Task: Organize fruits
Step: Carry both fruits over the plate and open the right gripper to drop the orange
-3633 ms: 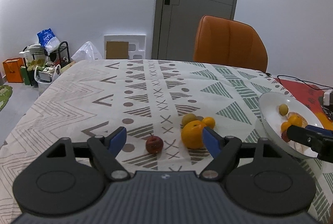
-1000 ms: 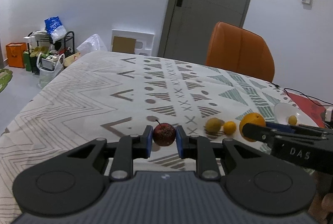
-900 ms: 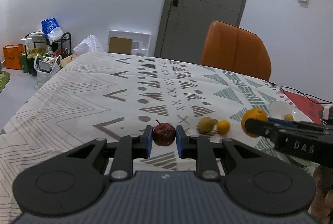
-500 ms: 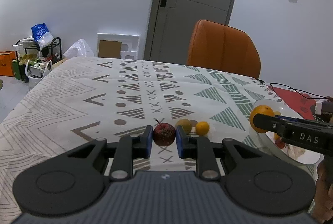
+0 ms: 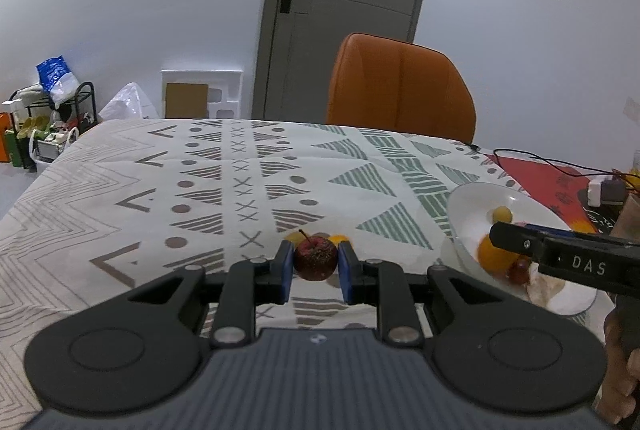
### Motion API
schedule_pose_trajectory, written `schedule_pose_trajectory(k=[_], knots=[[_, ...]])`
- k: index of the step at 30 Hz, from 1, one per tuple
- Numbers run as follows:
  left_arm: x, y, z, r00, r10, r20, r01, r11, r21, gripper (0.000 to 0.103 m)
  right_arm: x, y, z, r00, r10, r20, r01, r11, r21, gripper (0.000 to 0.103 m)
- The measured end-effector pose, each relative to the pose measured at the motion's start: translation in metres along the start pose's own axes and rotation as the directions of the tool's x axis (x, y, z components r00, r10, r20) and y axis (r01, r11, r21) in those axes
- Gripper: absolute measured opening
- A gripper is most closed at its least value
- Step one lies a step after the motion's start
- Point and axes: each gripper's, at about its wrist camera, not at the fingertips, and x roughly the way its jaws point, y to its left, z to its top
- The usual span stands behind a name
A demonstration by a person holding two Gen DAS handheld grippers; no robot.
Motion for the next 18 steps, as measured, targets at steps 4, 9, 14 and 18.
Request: schedule_pose_trajectory(k=[4,9,14,18], knots=[[0.002,-0.011,0.000,1.000,-0.017,-0.003,0.018,1.000,0.017,0.022,-0.008,-0.010,-0.006,1.000,-0.013,-0.002,0.013,1.000,0.017,0.052],[0.004,-0.024,-0.001,0.999,-0.039,-0.010,0.039,0.998,0.041,0.022,-0.018,-0.022,-0.012,1.000,-0.028,0.001,0.028,0.999,0.044,0.052],[0.008,-0.039,0.000,0.998,-0.063,-0.014,0.064,0.996,0.065,0.022,-0.029,-0.032,-0.015,0.999,-0.041,0.014,0.040,0.998,0.056,0.052],[0.010,-0.053,0.000,0.996,-0.087,-0.017,0.088,0.992,0.088,0.022,-0.037,-0.041,-0.019,0.998,-0.057,0.023,0.055,0.996,0.073,0.052]])
